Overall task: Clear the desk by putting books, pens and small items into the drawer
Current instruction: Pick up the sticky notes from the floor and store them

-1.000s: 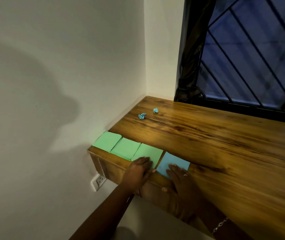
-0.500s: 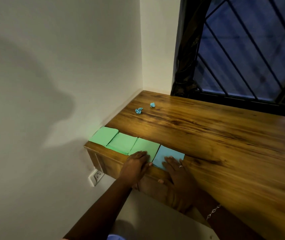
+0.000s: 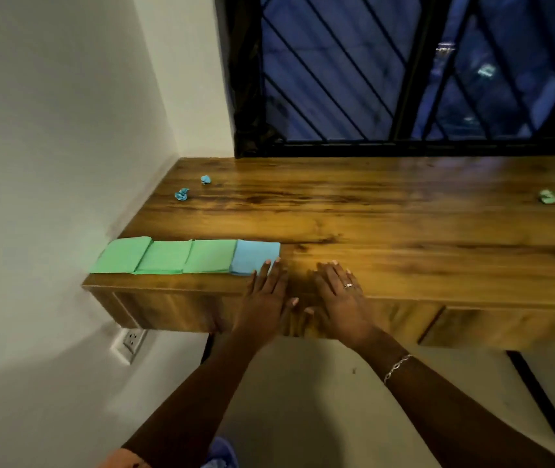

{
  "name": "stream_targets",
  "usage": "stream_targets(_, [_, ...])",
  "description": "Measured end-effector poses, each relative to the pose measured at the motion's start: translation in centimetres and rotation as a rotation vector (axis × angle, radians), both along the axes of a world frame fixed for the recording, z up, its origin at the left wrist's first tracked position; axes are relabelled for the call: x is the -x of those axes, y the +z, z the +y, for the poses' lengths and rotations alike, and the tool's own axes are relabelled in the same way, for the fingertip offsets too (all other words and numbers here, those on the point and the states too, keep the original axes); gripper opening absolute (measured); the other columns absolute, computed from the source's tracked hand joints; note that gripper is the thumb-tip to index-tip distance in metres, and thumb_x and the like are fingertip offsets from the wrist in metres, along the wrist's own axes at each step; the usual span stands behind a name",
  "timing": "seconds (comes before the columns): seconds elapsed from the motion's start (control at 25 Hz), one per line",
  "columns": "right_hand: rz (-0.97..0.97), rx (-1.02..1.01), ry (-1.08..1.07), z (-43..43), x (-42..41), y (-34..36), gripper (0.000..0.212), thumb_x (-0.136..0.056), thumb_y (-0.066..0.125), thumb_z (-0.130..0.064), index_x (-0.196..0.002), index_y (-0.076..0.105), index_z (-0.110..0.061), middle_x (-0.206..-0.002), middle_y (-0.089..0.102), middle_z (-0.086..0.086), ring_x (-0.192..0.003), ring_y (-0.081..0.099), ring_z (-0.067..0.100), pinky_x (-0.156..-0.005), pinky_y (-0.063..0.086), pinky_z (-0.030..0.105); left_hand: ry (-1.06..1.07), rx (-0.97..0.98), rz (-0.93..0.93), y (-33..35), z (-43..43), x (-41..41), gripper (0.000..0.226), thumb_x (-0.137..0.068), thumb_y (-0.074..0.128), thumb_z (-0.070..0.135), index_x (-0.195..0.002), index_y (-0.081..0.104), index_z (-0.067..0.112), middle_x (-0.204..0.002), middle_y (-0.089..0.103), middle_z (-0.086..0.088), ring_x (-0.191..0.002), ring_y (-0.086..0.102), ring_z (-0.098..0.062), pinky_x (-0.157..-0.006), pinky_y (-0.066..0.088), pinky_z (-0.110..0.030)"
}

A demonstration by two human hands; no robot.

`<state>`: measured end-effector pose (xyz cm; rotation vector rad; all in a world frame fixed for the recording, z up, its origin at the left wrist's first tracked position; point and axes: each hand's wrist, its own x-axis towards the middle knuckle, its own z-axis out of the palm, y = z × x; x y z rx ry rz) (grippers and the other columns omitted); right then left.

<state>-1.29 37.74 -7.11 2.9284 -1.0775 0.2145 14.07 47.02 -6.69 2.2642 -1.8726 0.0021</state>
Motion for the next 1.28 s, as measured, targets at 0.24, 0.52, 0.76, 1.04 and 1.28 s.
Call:
stream_targets(0.24, [0.040,-0.066,-0.296,8.4,12.7,-4.3,0.065,-0.079,0.035,-0.054,-0.119,0.059,-0.009,-0.120,0.063,0.016,-0.114,0.060,0.032,-0.090,0.049,0.045,-0.377,0.011,-0.030,-3.4,3.1,10.8,0.051,-0.079,0.065,0.039,-0.120,0.059,0.009,-0.129,0.058,-0.016,-0.125,0.049,-0.032,-0.101,0.041,-0.044])
stream_targets(0.52, [0.038,-0.379,-0.678,20.6,27.8,-10.1,0.065,-0.076,0.071,-0.040,-0.126,0.053,-0.003,-0.130,0.053,0.024,-0.122,0.050,0.040,-0.099,0.042,0.049,-0.733,-0.295,-0.133,-8.9,7.3,24.3,0.058,-0.099,0.027,0.043,-0.149,0.016,0.015,-0.158,0.003,-0.007,-0.146,-0.003,-0.021,-0.118,-0.001,-0.035])
stream_targets(0.76, [-0.020,-0.552,-1.151,36.2,41.3,-12.5,0.056,-0.094,0.046,-0.036,-0.141,0.029,-0.009,-0.144,0.034,0.014,-0.132,0.033,0.031,-0.109,0.028,0.036,-1.083,-0.459,-0.128,-12.1,13.9,37.2,0.051,-0.096,0.043,0.036,-0.137,0.041,0.007,-0.148,0.033,-0.015,-0.140,0.026,-0.030,-0.115,0.019,-0.037])
stream_targets(1.04, [-0.115,-0.958,-1.619,60.4,51.5,-16.1,0.048,-0.094,0.048,-0.033,-0.133,0.037,-0.009,-0.133,0.043,0.013,-0.122,0.043,0.032,-0.096,0.040,0.037,-1.395,-0.614,-0.181,-15.0,27.9,53.3,0.049,-0.095,0.039,0.043,-0.124,0.053,0.005,-0.125,0.055,-0.014,-0.115,0.052,-0.030,-0.099,0.037,-0.034])
stream_targets(1.28, [-0.321,-1.199,-1.972,79.3,55.8,-18.3,0.045,-0.093,0.049,-0.032,-0.131,0.039,-0.010,-0.131,0.048,0.012,-0.122,0.046,0.030,-0.095,0.040,0.034,-1.648,-0.654,-0.387,-17.3,38.9,64.0,0.045,-0.096,0.041,0.041,-0.125,0.051,0.008,-0.124,0.054,-0.010,-0.115,0.051,-0.027,-0.096,0.039,-0.034])
